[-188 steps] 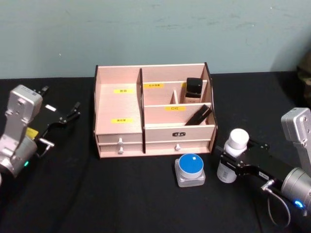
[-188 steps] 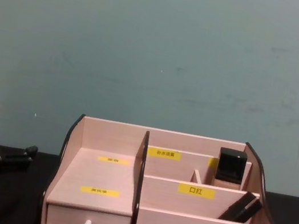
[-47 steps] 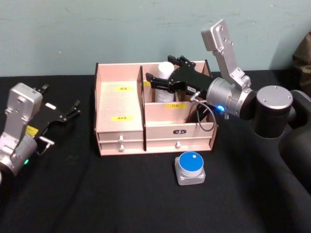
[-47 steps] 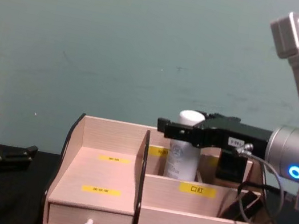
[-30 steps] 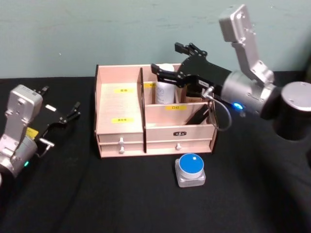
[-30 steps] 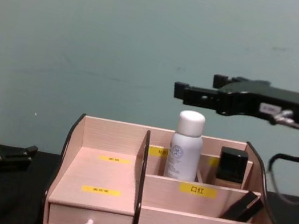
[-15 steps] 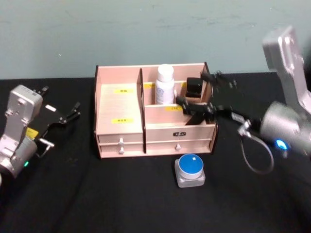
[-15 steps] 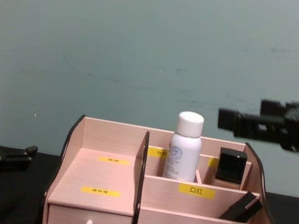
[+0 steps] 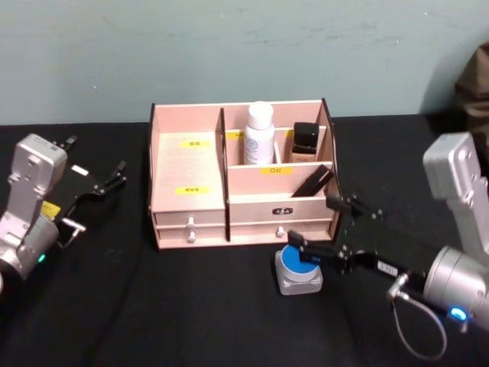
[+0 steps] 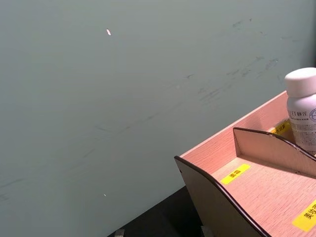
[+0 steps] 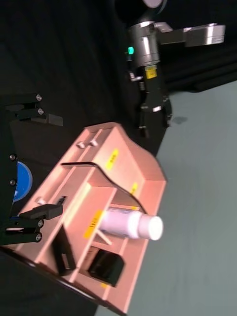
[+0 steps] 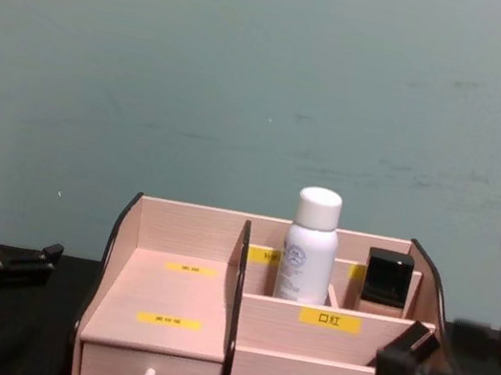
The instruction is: Pick up the facial cleanser and watermelon frost from the table and place them into the tiered storage box.
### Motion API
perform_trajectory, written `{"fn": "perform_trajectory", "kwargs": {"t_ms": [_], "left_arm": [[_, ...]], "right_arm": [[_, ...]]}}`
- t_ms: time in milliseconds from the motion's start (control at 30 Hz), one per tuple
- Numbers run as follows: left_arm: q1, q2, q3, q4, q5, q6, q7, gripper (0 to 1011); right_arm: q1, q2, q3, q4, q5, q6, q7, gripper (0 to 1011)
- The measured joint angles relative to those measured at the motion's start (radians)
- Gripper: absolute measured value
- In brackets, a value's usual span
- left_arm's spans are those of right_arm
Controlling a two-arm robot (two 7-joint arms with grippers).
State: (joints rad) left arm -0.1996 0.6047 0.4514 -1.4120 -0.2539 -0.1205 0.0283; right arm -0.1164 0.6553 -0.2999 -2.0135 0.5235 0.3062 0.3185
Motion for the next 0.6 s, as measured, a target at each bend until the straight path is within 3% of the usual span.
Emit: {"fn": "perform_trajectory", "kwargs": {"t_ms": [300, 600], "left_arm": [[0.0, 0.0, 0.0, 0.0, 0.0, 0.0, 0.0, 1001], [0.0, 0.0, 0.0, 0.0, 0.0, 0.0, 0.0, 1001]], "right_arm": [[-0.031, -0.01, -0.021, 0.034, -0.069, -0.016, -0.031, 1003], [-0.009, -0.05, -0.039, 0.1, -0.113, -0.014, -0.03, 1003]]}}
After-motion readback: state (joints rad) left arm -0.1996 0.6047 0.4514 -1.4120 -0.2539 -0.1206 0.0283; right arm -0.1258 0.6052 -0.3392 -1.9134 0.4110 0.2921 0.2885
